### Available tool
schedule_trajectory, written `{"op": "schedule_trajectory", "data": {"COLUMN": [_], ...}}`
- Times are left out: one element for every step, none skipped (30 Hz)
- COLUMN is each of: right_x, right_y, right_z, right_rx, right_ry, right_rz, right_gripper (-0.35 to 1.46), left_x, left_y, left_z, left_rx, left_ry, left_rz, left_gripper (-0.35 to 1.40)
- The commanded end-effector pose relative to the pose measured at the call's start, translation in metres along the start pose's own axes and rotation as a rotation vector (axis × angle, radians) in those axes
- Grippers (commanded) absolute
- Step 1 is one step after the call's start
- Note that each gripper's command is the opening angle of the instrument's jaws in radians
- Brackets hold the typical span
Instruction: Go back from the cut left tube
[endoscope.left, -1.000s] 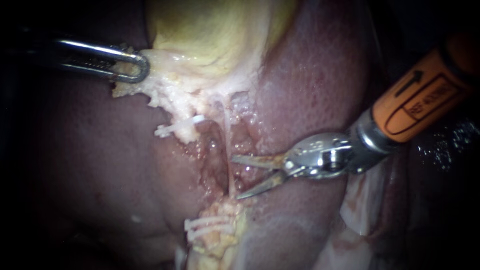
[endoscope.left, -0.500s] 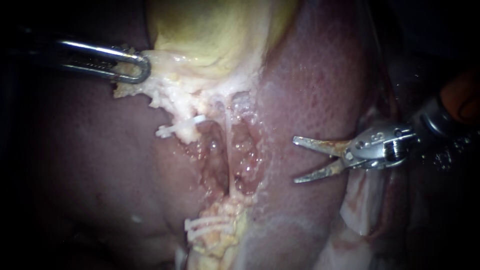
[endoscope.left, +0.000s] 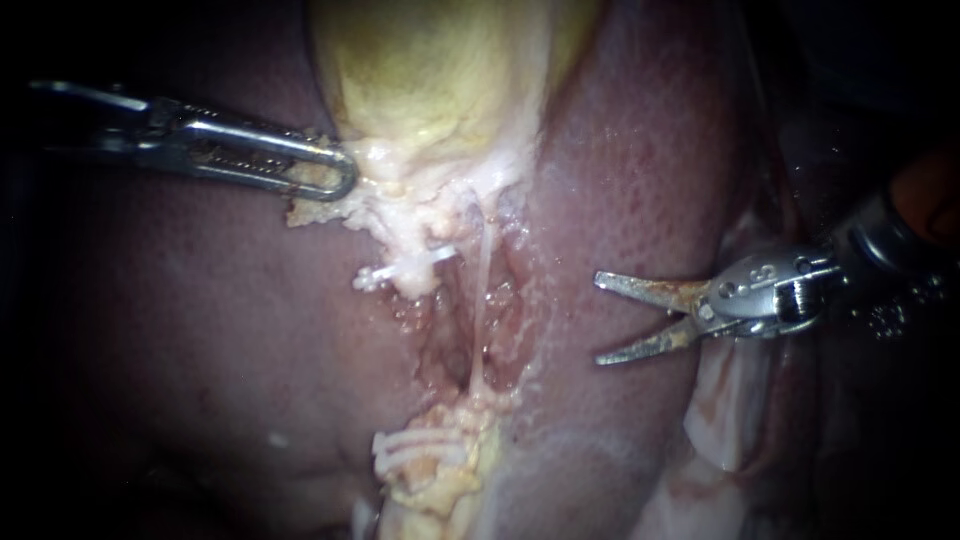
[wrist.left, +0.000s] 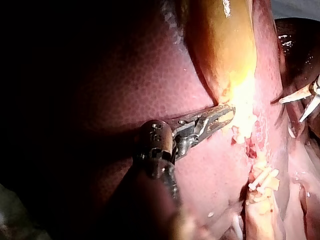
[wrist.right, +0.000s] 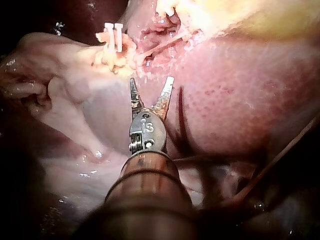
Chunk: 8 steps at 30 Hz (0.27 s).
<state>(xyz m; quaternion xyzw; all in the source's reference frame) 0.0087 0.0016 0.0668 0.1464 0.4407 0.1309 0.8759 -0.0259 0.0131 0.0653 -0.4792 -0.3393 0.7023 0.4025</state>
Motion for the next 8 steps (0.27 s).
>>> {"op": "schedule_trajectory", "data": {"right_x": [0.0000,0.0000,0.0000,0.0000,0.0000,0.0000,0.0000,0.0000], "right_y": [0.0000,0.0000,0.0000,0.0000,0.0000,0.0000,0.0000,-0.0001], "right_z": [0.0000,0.0000,0.0000,0.0000,0.0000,0.0000,0.0000,0.0001], "right_rx": [0.000,0.000,0.000,0.000,0.000,0.003,0.003,0.006], "right_ry": [0.000,0.000,0.000,0.000,0.000,0.001,0.001,0.001], "right_rz": [0.000,0.000,0.000,0.000,0.000,0.000,0.000,0.000], "right_gripper": [1.45,1.45,1.45,1.45,1.45,1.45,1.45,1.45], "left_x": [0.0000,0.0000,0.0000,0.0000,0.0000,0.0000,0.0000,0.0000], "left_y": [0.0000,0.0000,0.0000,0.0000,0.0000,0.0000,0.0000,0.0000], "left_z": [0.0000,0.0000,0.0000,0.0000,0.0000,0.0000,-0.0001,-0.0002], "left_rx": [0.001,0.001,0.001,0.001,-0.001,-0.002,-0.002,-0.002], "left_ry": [0.000,-0.001,-0.001,-0.001,-0.002,-0.002,-0.002,-0.003], "left_rz": [-0.001,-0.001,-0.001,-0.001,-0.001,-0.001,-0.001,-0.001], "left_gripper": [-0.35,-0.35,-0.35,-0.35,-0.35,-0.35,-0.35,-0.35]}}
